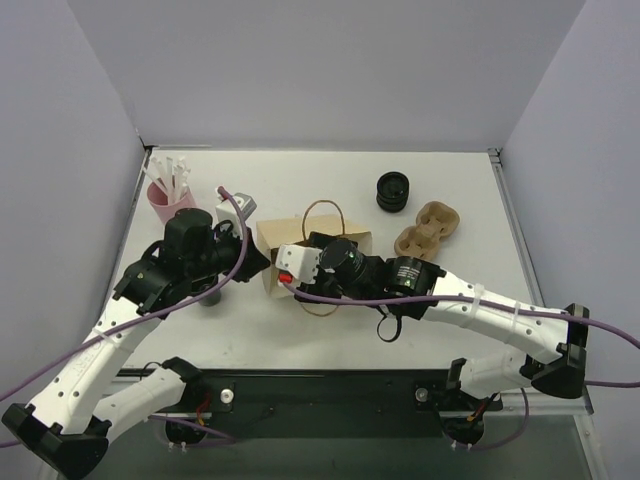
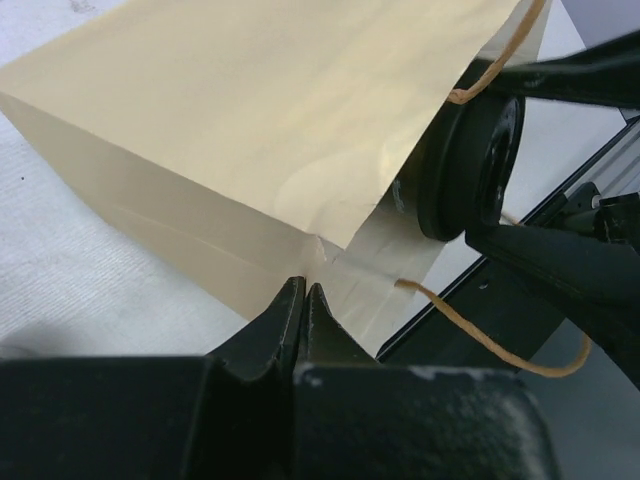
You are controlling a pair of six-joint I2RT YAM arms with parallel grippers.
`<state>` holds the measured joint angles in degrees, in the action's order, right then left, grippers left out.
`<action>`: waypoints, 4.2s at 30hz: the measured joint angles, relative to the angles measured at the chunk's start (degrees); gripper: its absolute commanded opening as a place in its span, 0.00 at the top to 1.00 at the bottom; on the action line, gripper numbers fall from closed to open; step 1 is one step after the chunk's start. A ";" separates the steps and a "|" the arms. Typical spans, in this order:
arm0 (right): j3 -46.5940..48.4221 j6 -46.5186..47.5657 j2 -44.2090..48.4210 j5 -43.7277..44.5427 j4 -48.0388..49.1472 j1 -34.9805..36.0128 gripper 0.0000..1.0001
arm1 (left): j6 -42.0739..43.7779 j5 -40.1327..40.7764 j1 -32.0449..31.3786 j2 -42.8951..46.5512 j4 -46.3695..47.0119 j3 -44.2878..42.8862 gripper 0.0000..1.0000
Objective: Pack the takeout coffee
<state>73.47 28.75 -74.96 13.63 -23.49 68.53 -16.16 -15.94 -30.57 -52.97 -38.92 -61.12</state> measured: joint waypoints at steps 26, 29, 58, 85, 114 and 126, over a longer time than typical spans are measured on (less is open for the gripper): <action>-4.44 15.85 -6.29 -16.17 9.90 -8.55 0.61 | -1.11 -1.05 0.33 -2.01 -0.81 -1.05 1.00; -4.52 14.38 -5.79 -13.70 10.01 -5.09 0.61 | -2.25 -2.47 0.37 -3.15 -2.71 -3.89 1.00; -4.74 3.87 -4.17 5.07 2.69 9.18 0.62 | -1.88 -3.21 0.37 7.21 -7.50 3.76 1.00; -8.90 14.01 -4.13 3.34 3.50 0.20 0.63 | -4.68 -5.42 0.35 8.57 -3.15 7.93 1.00; -2.78 25.70 -6.62 -4.07 5.81 -4.90 0.63 | -5.33 -6.95 0.31 7.91 -2.38 7.93 1.00; -12.50 30.12 -6.97 -6.21 13.99 -7.13 0.64 | -7.02 -6.34 0.31 7.28 -2.54 7.15 1.00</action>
<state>60.97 58.87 -81.93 7.42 -9.50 61.41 -23.18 -22.28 -30.26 -45.69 -41.45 -53.98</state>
